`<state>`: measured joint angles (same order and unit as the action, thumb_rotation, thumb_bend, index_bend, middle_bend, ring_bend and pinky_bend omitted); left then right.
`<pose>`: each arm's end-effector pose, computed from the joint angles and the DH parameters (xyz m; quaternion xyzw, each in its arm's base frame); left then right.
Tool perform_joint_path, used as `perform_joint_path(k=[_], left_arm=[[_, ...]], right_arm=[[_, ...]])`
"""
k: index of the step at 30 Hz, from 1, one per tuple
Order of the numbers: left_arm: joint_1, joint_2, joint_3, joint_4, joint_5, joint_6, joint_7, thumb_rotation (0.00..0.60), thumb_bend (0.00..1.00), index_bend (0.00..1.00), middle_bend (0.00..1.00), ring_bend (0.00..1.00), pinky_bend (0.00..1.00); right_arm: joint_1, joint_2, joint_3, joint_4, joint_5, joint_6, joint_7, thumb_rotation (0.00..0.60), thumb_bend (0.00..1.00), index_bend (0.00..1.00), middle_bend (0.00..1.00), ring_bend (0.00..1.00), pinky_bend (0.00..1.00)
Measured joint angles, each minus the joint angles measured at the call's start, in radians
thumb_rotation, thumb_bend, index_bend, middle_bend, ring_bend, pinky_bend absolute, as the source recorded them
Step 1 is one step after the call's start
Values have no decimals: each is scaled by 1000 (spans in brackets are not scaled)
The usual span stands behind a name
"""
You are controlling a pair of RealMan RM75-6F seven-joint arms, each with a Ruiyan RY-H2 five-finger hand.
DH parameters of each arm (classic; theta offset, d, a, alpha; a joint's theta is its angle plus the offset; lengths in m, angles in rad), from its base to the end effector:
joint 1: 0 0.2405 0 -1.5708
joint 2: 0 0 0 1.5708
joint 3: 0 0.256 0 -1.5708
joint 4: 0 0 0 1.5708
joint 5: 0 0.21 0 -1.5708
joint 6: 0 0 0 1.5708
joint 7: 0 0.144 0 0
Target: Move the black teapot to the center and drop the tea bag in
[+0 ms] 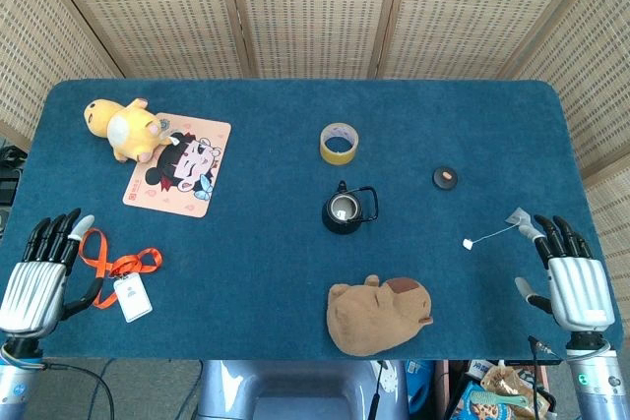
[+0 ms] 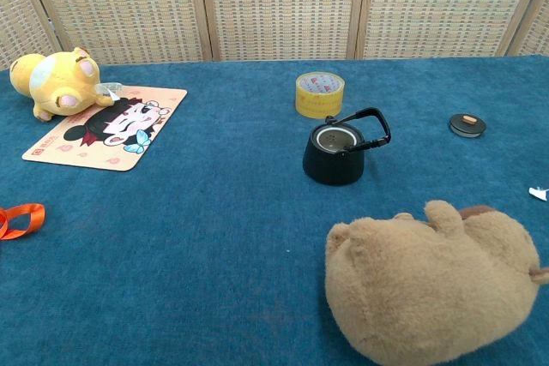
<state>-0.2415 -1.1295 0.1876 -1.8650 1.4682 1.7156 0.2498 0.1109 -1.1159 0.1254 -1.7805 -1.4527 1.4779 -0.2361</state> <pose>-0.2503 0.1695 0.1438 -0.6114 -0.3624 -0.4073 0.5736 -0.2715 -0.2003 0.1580 0.5921 -0.3525 0.3887 0.6117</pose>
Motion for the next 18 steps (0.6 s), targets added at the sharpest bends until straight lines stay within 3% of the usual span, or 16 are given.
perform_joint_path(k=[6, 13, 18], left_arm=[[68, -24, 10, 40, 9, 4, -26, 600, 339, 0, 0, 0, 0], [104, -31, -17, 54, 27, 9, -36, 600, 339, 0, 0, 0, 0], [122, -28, -35, 54, 31, -4, -41, 600, 339, 0, 0, 0, 0]], right_arm=[[15, -11, 0, 6, -2, -16, -2, 600, 383, 259, 222, 141, 235], [40, -15, 4, 4, -4, -45, -13, 600, 383, 259, 240, 157, 249], [72, -14, 14, 3, 4, -86, -19, 600, 383, 259, 325, 233, 324]])
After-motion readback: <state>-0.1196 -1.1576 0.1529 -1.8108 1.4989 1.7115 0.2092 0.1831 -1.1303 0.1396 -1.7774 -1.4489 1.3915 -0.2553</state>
